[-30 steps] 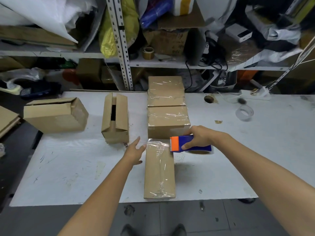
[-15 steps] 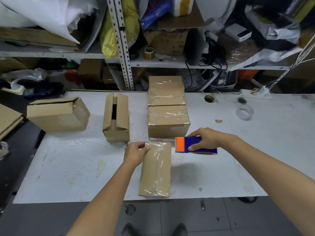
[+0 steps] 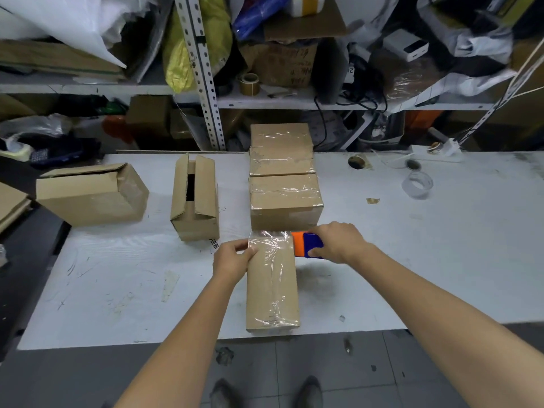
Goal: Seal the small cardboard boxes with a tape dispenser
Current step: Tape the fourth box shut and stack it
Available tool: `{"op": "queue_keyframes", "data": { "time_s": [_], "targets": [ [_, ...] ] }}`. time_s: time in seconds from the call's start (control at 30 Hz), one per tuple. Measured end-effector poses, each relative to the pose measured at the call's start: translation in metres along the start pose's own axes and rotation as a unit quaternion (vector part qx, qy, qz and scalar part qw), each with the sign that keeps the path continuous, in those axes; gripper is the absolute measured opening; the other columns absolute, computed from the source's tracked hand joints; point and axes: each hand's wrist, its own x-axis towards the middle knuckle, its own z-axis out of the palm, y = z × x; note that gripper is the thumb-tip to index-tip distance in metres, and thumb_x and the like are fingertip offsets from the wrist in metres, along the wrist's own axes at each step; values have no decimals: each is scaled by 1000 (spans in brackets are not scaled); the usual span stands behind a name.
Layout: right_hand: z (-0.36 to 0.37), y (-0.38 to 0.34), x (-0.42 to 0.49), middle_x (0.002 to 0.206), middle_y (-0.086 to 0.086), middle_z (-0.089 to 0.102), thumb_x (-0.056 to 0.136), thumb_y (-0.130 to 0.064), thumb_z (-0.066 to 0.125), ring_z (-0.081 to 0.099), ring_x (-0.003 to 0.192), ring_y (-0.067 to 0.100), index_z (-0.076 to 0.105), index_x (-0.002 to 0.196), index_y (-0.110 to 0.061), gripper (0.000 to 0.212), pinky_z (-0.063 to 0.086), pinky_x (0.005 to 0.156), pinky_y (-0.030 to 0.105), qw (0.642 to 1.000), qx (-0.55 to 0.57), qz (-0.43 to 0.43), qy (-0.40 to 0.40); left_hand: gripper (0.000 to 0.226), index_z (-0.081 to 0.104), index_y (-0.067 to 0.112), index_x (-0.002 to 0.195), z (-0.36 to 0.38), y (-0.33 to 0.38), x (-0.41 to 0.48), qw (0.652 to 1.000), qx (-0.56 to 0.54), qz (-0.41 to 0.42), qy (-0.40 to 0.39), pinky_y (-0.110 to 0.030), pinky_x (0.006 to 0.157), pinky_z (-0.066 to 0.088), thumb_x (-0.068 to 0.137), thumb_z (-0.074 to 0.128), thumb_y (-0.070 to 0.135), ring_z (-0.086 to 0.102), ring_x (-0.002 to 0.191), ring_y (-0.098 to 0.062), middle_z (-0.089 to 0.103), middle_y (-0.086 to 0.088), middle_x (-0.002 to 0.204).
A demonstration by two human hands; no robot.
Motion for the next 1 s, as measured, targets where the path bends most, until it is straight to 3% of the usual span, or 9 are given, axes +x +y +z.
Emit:
{"op": "queue_keyframes", "data": {
  "time_s": [0.2, 0.33, 0.43, 0.53, 0.7, 0.77, 0.87, 0.93, 1.0],
  "targets": [
    [40, -2, -6, 117, 3, 66, 87, -50, 65, 61, 103, 24, 58, 123, -25, 45, 49, 77, 32, 980, 162, 114, 15, 20, 76, 35, 104, -1, -2, -7, 1000, -26, -9, 2, -45, 88, 58, 85, 71, 32, 67, 103, -11, 74, 16, 101],
    [55, 8, -10, 118, 3, 66, 94, -48, 57, 61, 108, 27, 47, 136, -28, 48, 42, 83, 35, 980, 103, 162, 52, 34, 72, 36, 115, -1, 1, -13, 999, -40, -28, 3, -46, 91, 56, 82, 67, 43, 67, 103, -13, 73, 11, 102],
    [68, 11, -9, 118, 4, 66, 98, -40, 51, 61, 107, 29, 37, 142, -29, 47, 38, 76, 35, 982, 59, 166, 65, 40, 69, 36, 121, 3, 4, -18, 998, -50, -42, -5, -46, 89, 58, 82, 66, 47, 66, 103, -15, 71, 7, 107],
    [91, 6, -10, 124, 7, 62, 98, -27, 49, 60, 108, 29, 25, 152, -27, 60, 41, 71, 31, 989, 67, 131, 23, 56, 67, 39, 120, 7, 5, -21, 999, -28, -21, -14, -45, 87, 58, 68, 70, 59, 66, 104, -13, 71, 6, 108],
    [119, -7, -22, 129, 13, 56, 100, -25, 49, 59, 98, 25, 7, 156, -28, 71, 43, 71, 29, 969, 210, 125, -30, 36, 67, 32, 125, 6, 11, -27, 1000, -4, -4, -1, -45, 91, 56, 89, 66, 36, 67, 100, -14, 73, 4, 107],
    [111, -9, -23, 127, 11, 59, 100, -28, 49, 61, 100, 25, 14, 156, -29, 66, 46, 72, 29, 970, 207, 126, -30, 35, 66, 30, 125, 2, 13, -31, 1000, -19, -8, 4, -43, 93, 55, 91, 65, 31, 66, 103, -14, 72, 4, 110],
    [80, -11, -29, 124, 9, 65, 100, -35, 42, 60, 109, 30, 41, 145, -22, 46, 50, 86, 38, 976, 151, 143, 62, 35, 66, 31, 125, -5, 18, -41, 999, -46, 1, 9, -44, 93, 55, 90, 67, 30, 66, 106, -14, 72, 6, 111],
    [56, -20, -34, 137, 4, 60, 100, -49, 38, 54, 124, 28, 44, 146, -24, 52, 45, 101, 41, 945, 279, 142, 98, 36, 65, 31, 126, -10, 28, -51, 998, -66, 18, 9, -44, 95, 55, 90, 67, 29, 65, 108, -14, 71, 6, 114],
    [29, -40, -39, 151, -8, 44, 93, -68, 39, 42, 138, 19, 33, 153, -30, 71, 34, 114, 41, 878, 468, 88, 56, 35, 65, 29, 126, -14, 43, -61, 996, -81, 43, 14, -43, 97, 53, 91, 68, 25, 64, 110, -13, 70, 5, 116]
  ]
}}
